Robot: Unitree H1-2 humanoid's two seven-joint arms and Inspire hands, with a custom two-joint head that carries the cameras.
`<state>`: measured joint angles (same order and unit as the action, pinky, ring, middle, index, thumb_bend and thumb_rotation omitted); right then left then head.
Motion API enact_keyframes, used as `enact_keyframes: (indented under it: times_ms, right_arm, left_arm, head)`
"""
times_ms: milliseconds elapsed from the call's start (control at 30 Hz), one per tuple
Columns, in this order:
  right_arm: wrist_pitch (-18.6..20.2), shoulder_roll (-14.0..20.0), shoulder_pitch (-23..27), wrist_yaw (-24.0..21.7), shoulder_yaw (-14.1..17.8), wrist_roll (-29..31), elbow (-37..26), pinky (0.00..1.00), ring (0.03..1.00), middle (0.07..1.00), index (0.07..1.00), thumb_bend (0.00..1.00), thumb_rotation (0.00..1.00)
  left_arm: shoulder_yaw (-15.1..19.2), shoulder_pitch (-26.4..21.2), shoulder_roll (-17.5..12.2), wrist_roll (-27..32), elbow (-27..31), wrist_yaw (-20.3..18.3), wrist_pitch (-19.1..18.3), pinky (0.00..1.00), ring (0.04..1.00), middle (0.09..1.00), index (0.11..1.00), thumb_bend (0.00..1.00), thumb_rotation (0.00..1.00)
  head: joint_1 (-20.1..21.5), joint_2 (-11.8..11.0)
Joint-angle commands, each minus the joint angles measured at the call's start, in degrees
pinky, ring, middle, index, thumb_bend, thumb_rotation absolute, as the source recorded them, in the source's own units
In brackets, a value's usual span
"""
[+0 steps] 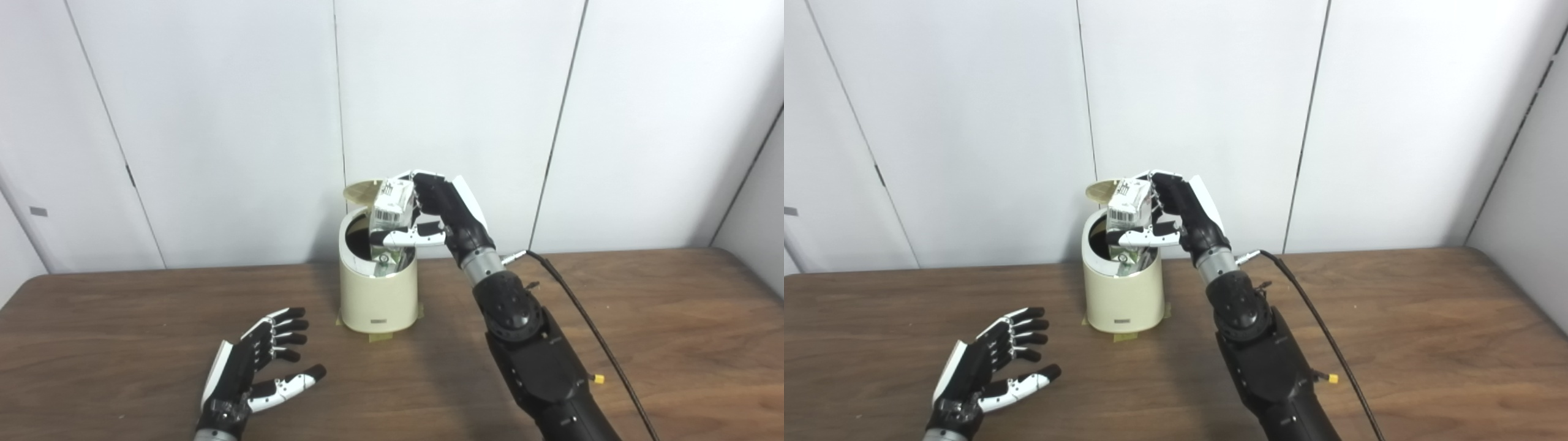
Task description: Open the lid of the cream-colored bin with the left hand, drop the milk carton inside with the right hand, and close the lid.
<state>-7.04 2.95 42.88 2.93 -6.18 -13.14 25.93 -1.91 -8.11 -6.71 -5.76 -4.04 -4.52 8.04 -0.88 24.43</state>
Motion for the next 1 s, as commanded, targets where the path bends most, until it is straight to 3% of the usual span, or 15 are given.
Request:
enact_keyframes:
  times_ms: [0, 333, 733, 967]
  right_arm:
    - [-4.05, -0.52, 5.31, 1.04, -0.17, -0.33, -0.36, 0.29, 0.382, 0.485, 0.550, 0.51, 0.00]
    - [-9.67, -0.56, 9.43, 2.03, -1.88, -2.68, 7.93, 0.28, 0.375, 0.483, 0.554, 0.51, 0.00]
    - [-18.96, 0.66, 14.78, 5.46, -3.30, -6.25, 19.63, 0.29, 0.377, 0.487, 0.555, 0.51, 0.00]
    - [-19.88, 2.53, 16.74, 9.99, -8.49, -7.34, 23.19, 0.29, 0.379, 0.482, 0.555, 0.51, 0.00]
  left_arm:
    - [-0.51, -0.66, 1.17, -0.73, 0.83, 1.10, 0.73, 0.61, 0.704, 0.747, 0.777, 0.73, 0.08]
    - [-0.52, -0.87, 2.08, -0.76, 0.58, 1.37, 0.84, 0.62, 0.708, 0.747, 0.774, 0.73, 0.08]
    - [-1.17, -0.83, 2.49, -1.49, 0.81, 1.98, 1.03, 0.60, 0.701, 0.743, 0.770, 0.73, 0.09]
    - [-1.42, -0.48, 2.72, -1.38, 1.48, 2.13, 0.77, 0.59, 0.690, 0.737, 0.768, 0.74, 0.09]
  head:
    - [-0.38, 0.11]
    - [-1.44, 0.08]
    - [-2.16, 0.19]
    - [-2.46, 0.44]
